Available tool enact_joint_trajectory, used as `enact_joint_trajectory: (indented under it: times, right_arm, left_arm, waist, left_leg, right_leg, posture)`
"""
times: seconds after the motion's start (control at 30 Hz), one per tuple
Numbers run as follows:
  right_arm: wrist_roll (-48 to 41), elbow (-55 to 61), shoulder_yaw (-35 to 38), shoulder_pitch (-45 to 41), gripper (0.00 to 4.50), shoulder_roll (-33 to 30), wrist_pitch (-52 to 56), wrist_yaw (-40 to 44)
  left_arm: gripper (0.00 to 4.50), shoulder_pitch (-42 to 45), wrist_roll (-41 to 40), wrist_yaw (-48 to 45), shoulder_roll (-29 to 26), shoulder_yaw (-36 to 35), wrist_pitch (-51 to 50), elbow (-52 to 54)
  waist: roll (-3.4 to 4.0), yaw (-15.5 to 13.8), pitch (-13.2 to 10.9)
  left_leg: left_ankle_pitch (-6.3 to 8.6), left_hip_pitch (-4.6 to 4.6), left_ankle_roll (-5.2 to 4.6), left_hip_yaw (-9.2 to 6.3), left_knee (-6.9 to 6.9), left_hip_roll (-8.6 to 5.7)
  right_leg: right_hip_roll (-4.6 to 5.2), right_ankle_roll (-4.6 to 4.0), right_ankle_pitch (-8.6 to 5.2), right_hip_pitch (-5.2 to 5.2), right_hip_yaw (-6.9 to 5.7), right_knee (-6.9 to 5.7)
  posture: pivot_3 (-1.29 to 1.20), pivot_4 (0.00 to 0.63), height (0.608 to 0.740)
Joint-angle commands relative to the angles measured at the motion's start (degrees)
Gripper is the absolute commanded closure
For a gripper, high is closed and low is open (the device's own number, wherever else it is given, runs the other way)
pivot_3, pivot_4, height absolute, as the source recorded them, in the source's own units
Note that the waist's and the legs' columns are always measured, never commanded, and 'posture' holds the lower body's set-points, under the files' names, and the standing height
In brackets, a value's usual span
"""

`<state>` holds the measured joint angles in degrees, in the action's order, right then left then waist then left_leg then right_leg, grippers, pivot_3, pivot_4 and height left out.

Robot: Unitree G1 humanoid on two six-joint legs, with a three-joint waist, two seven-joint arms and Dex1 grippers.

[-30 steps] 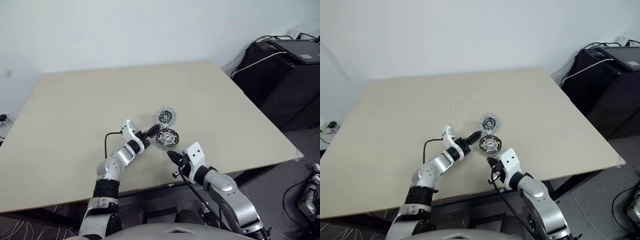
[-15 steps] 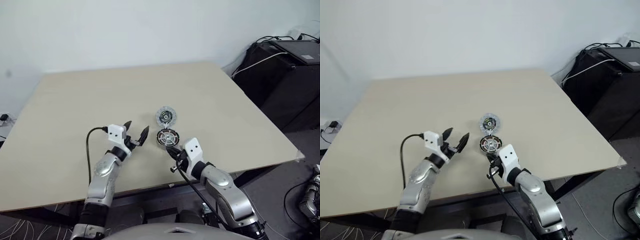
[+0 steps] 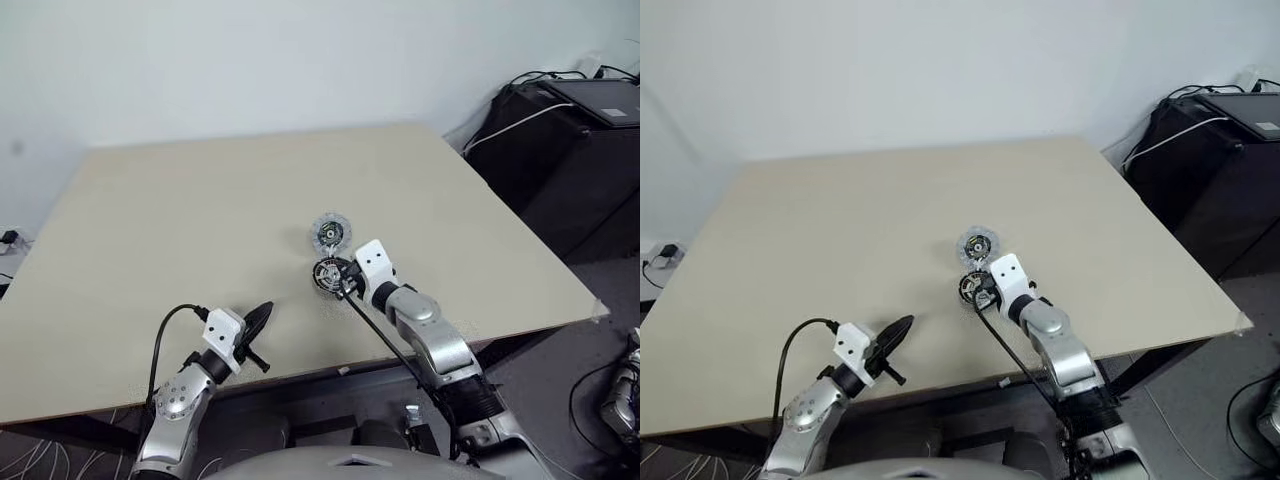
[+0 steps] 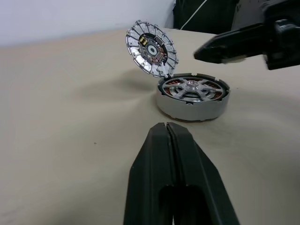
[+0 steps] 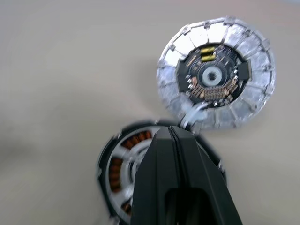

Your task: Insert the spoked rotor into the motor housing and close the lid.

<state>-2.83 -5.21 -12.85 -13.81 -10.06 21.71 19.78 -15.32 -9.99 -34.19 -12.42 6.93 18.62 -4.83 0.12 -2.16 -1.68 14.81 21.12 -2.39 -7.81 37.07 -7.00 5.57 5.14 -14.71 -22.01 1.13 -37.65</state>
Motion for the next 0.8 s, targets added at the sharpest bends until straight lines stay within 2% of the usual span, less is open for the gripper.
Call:
enact_joint_trajectory:
  times: [0.03,0.23,0.47,0.67,0.8]
  right_arm:
    - [0.32,-3.61,1.16,-4.75,4.5,1.33,-1.46,-0.37]
    - [1.02,-10.78,0.48,-7.8,4.5,2.39,-2.11,0.8]
    - [2.9,-14.8,-1.01,-6.41,4.5,1.51,-1.24,2.55]
    - [2.35,-8.04,-1.62,-5.69,4.5,-0.04,-0.74,6.56]
    - [5.74,-0.52,-7.75,-7.84,4.5,-7.52,-0.44,15.9]
  left_arm:
    - [4.45,-0.51,-2.39,-2.36,-0.32,1.93,-2.58,4.96]
    - [4.45,-0.9,-3.1,-2.77,-0.4,2.84,-5.23,7.24]
    - [4.45,-1.17,-3.02,-2.83,-0.64,3.06,-7.1,8.52]
    - [4.45,-0.64,-3.11,-2.87,-0.75,2.87,-7.38,8.52]
    - [4.45,0.34,-3.04,-3.31,-0.68,3.1,-7.3,8.11]
  waist:
    - [0.03,0.09,0.01]
    - [0.12,0.3,0.05]
    - [0.31,0.68,0.1]
    - [0.46,0.68,0.18]
    - [0.58,0.6,0.09]
  left_leg:
    - [0.0,0.0,0.0,0.01,0.0,0.0]
    - [0.0,-0.03,0.0,0.01,-0.01,0.0]
    - [0.0,-0.09,0.01,0.03,-0.02,0.01]
    - [0.01,-0.18,0.01,0.02,-0.01,0.02]
    - [0.01,-0.15,0.01,0.06,0.01,0.03]
  right_leg:
    - [0.0,0.0,0.0,0.0,0.01,0.0]
    - [-0.04,-0.03,0.01,0.01,0.01,-0.02]
    - [-0.05,-0.08,0.02,0.02,0.07,-0.04]
    - [-0.05,-0.08,0.0,0.11,0.07,-0.05]
    - [-0.03,-0.04,-0.01,0.09,0.07,-0.04]
  posture:
    - [0.0,0.0,0.74]
    - [0.0,0.0,0.74]
    - [0.0,0.0,0.74]
    - [0.0,0.0,0.74]
    - [0.0,0.0,0.74]
